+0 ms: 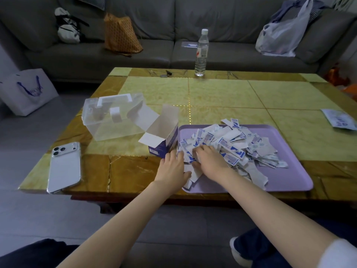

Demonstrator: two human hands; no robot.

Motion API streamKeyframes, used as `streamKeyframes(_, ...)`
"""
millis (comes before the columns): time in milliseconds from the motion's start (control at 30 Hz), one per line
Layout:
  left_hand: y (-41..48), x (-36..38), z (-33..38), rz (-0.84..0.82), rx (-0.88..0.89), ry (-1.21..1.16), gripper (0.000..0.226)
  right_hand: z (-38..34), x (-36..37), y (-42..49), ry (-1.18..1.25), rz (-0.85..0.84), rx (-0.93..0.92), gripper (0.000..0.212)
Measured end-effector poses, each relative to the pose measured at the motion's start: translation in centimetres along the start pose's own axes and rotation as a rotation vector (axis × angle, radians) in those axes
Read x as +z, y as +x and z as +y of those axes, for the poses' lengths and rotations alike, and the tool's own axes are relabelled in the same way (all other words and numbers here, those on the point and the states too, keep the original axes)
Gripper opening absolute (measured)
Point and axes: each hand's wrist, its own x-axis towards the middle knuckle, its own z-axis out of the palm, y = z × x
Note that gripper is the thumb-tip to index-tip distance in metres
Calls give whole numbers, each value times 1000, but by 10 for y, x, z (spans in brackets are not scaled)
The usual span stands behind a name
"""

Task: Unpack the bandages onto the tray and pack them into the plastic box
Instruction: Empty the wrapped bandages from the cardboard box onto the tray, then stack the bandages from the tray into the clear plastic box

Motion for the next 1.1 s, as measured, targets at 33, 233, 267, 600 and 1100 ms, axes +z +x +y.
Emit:
streamKeyframes(33,4,2,1,-13,-28,-22,66,1,0,1,5,2,6,34)
streamKeyframes(233,28,0,3,35,-176,-306,39,3,0,8,103,14,34,25)
streamKeyframes(267,32,-1,2,39,-199,-346,34,3,1,8,133,20,32,24)
streamKeyframes(600,46,1,0,95,-386,-711,33,0,12,3,356,58,-4,26)
streamKeyframes(1100,56,-18,6,295,-305,-947,20,0,3,3,732,188,124,60)
